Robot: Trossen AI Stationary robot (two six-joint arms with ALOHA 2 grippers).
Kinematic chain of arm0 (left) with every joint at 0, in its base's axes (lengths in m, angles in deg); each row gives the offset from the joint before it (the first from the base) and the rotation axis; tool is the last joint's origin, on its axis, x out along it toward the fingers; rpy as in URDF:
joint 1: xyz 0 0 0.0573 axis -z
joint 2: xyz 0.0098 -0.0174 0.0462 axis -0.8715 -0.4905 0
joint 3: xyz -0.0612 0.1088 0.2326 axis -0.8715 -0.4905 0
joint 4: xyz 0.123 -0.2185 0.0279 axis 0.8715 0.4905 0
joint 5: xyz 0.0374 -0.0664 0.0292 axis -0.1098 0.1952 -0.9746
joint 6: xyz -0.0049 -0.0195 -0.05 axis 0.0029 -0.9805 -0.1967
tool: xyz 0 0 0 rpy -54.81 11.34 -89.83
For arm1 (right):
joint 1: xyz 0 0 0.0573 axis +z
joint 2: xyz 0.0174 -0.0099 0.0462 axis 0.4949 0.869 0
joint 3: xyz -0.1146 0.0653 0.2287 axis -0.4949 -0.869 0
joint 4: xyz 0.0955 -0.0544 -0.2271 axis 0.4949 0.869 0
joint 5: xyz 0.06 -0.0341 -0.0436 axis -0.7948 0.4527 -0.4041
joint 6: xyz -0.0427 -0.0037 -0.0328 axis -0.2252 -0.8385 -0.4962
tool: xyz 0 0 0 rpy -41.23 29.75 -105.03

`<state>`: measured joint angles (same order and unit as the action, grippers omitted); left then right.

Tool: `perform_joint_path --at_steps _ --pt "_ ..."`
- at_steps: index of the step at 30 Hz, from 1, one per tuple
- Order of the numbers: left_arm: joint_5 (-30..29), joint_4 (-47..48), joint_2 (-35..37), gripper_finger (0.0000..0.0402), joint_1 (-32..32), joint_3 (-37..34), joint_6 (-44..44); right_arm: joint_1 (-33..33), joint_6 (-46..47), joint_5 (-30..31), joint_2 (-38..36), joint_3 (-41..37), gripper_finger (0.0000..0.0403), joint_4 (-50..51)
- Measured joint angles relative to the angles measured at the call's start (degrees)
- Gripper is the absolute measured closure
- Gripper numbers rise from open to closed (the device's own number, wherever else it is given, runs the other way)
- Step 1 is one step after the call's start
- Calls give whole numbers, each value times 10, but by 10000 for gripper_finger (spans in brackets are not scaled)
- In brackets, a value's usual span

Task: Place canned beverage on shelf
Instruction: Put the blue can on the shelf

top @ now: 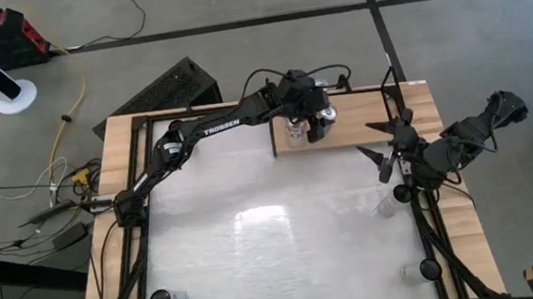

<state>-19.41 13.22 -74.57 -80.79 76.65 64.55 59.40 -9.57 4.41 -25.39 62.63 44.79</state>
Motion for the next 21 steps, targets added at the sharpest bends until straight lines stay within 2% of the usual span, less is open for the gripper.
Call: perform_joint_path --at_steps 21 --pt "21 3 -8 173 -1 -1 -29 2 2 -2 0 0 76 4"
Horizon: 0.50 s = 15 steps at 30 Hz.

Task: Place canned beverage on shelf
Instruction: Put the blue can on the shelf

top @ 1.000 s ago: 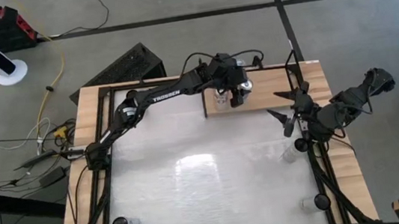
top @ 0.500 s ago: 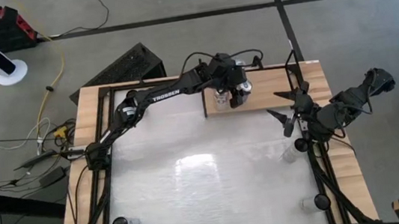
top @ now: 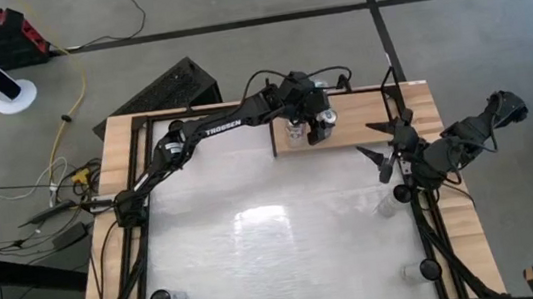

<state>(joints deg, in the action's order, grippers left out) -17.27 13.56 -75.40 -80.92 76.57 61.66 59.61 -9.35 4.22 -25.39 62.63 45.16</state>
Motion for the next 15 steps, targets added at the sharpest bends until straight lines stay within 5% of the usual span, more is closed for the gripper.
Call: perform_joint_path --at_steps 15 --pt "0 9 0 163 0 0 -3 0 -2 0 0 0 76 7"
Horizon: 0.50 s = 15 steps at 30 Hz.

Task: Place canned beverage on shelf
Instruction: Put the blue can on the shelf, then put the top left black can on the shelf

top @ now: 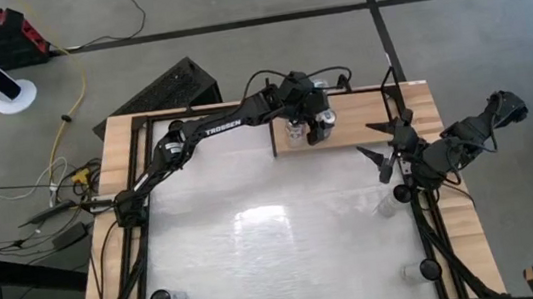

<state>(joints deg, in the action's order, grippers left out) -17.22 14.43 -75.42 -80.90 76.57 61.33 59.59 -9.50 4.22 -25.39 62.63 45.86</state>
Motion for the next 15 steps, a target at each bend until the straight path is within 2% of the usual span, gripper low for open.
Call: perform_joint_path --at_steps 7,15 --pt "-2 -4 0 138 1 1 -1 0 0 0 0 0 76 2" --pt "-16 -1 1 134 1 1 -2 0 0 0 0 0 76 3"
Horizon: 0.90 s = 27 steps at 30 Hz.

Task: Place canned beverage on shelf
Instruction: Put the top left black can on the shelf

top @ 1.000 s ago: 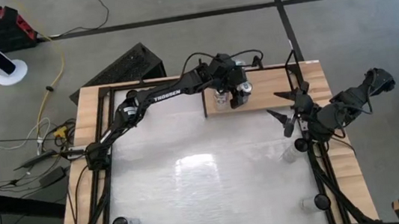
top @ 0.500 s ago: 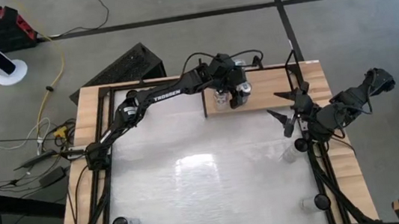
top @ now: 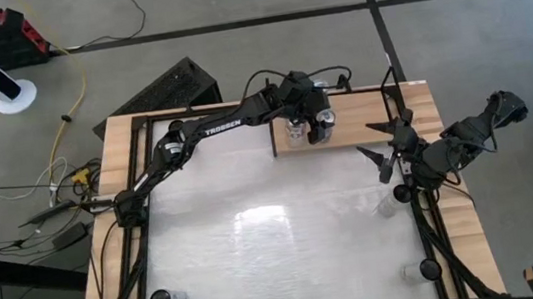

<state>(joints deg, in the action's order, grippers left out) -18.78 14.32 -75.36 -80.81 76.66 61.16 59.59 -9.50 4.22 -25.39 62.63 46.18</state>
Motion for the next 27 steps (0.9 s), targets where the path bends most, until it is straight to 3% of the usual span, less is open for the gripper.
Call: perform_joint_path --at_steps 13,19,27 --pt "-17 53 53 133 9 33 6 0 29 -3 -1 0 76 15" --pt "-70 206 137 134 16 32 25 0 98 -15 -1 0 76 40" --pt "-79 434 244 134 13 -6 3 -1 166 -32 40 0 76 40"
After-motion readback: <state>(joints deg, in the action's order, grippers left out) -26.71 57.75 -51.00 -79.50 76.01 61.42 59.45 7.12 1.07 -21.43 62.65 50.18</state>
